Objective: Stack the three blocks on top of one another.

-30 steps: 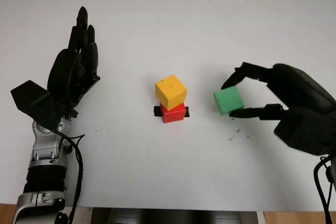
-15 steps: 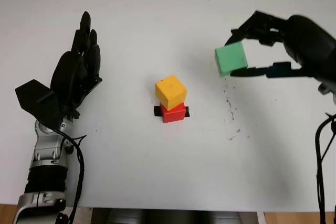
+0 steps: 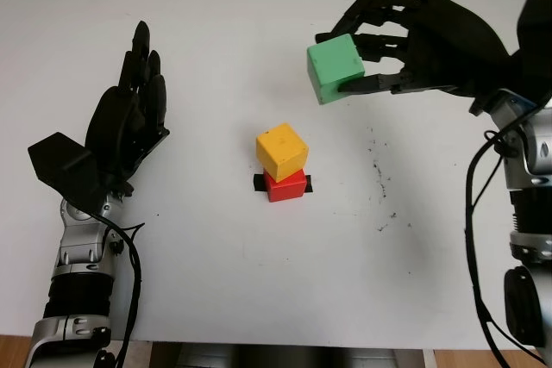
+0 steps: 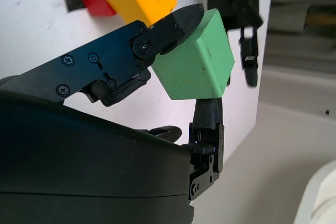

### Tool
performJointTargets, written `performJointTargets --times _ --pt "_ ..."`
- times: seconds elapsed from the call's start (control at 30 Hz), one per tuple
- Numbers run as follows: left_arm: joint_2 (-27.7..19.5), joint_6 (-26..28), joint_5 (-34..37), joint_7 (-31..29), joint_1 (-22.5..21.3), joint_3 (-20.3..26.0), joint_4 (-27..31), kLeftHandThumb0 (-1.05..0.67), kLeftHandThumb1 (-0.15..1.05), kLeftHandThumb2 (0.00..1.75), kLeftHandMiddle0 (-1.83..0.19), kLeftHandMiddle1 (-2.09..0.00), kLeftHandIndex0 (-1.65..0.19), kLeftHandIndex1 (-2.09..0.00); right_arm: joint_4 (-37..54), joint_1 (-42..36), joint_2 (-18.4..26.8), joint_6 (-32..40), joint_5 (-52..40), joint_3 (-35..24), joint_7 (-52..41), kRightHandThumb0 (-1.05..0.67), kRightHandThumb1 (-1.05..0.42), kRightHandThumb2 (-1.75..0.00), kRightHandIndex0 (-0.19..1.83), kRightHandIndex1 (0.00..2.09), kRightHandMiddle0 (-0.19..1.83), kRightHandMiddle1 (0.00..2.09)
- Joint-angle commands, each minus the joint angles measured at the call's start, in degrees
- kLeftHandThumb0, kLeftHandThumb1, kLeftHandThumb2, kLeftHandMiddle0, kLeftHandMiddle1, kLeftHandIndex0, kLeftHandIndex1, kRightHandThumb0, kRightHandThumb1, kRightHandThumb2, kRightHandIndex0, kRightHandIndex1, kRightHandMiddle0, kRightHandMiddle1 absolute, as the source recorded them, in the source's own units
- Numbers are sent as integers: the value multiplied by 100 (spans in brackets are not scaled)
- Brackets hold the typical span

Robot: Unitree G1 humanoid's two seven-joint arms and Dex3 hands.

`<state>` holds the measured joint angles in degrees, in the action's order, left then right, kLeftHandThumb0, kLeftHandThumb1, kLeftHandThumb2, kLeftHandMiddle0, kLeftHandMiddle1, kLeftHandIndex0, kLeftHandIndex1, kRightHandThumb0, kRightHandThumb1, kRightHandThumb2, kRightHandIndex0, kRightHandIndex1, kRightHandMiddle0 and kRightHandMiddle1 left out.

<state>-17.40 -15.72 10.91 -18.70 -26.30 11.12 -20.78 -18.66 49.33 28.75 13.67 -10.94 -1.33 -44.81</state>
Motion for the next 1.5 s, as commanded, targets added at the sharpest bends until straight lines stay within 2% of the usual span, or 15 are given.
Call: performJointTargets --times 0.0,0.23,0.57,0.83,1.47 --pt "32 -78 -21 14 27 -13 6 -73 105 70 19 0 19 0 -92 108 -94 79 -49 38 -34 -49 -96 -5 39 2 40 159" --pt "48 -25 -12 41 59 -19 73 -72 105 70 19 0 19 0 -329 21 -341 224 -141 143 -200 -53 -94 -5 39 2 43 158" --pt "18 138 -176 148 86 -66 69 -73 105 70 19 0 19 0 256 -395 -523 862 -486 55 -109 -54 -92 -5 44 5 50 157" --pt "20 1 -176 12 54 -70 -83 -70 105 71 19 0 19 0 250 -558 -708 1220 -924 -51 -140 -52 -93 -6 43 4 50 158" --pt "83 -129 -150 17 120 -87 -53 -69 105 73 19 0 19 0 247 -780 -842 1148 -790 138 83 -55 -91 -5 47 6 51 155"
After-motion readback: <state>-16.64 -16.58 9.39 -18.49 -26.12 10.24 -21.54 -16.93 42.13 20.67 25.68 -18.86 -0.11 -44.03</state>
